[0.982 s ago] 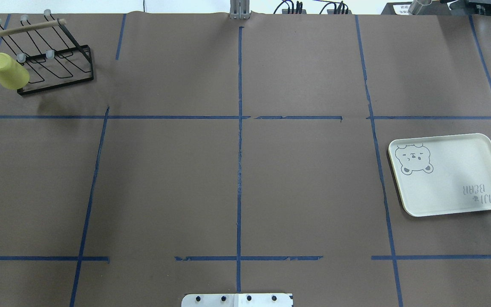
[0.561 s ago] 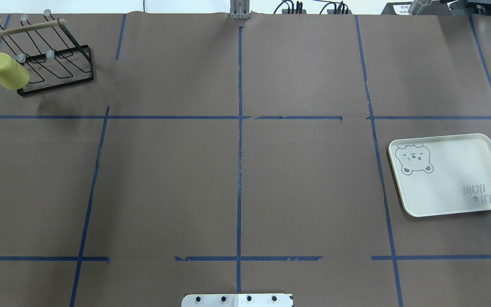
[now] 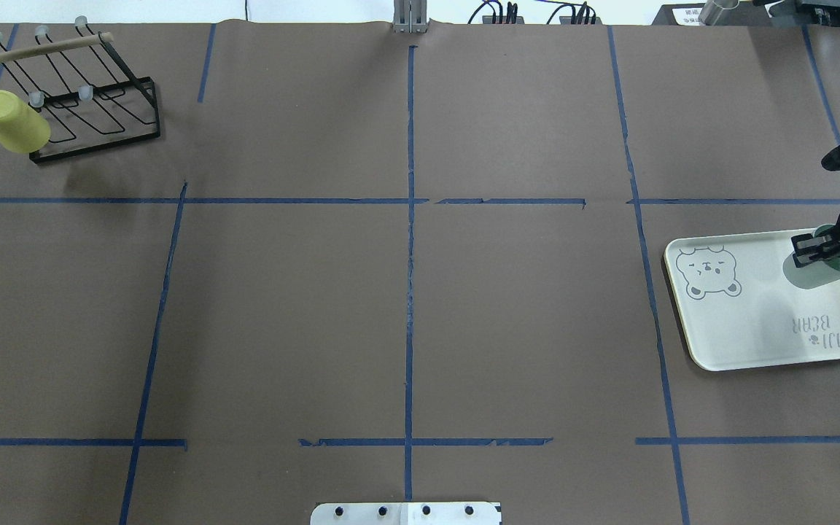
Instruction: Left arm grabs green cup and hands to right arm on tray
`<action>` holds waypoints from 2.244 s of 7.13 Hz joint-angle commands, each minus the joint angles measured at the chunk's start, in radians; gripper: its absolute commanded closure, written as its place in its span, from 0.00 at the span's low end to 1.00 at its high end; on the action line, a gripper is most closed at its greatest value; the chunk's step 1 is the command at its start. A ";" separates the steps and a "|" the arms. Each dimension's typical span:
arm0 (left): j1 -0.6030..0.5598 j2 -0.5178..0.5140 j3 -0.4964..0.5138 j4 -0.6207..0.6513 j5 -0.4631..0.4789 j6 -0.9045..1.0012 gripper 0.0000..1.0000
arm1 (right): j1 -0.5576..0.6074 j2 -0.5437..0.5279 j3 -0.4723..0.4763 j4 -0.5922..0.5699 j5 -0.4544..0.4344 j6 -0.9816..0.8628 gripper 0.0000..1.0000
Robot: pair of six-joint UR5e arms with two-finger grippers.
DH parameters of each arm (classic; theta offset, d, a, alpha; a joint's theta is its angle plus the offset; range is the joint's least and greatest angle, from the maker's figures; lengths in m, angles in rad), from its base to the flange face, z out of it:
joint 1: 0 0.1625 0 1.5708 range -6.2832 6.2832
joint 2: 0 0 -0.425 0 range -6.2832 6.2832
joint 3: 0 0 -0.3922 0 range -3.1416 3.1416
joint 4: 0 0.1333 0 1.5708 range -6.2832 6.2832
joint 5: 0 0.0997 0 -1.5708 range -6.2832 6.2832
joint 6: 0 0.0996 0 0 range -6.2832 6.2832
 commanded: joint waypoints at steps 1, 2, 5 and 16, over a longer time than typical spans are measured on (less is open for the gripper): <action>0.001 -0.004 0.002 0.000 0.000 0.000 0.00 | -0.049 0.000 -0.034 0.048 -0.031 0.047 0.97; 0.001 -0.004 0.003 0.000 0.000 0.000 0.00 | -0.064 0.000 -0.089 0.122 -0.031 0.068 0.95; 0.001 -0.007 0.005 0.001 0.000 0.000 0.00 | -0.078 0.006 -0.115 0.187 -0.035 0.100 0.08; 0.003 -0.030 0.064 0.000 0.003 0.007 0.00 | 0.515 -0.242 0.052 -0.320 0.230 -0.789 0.00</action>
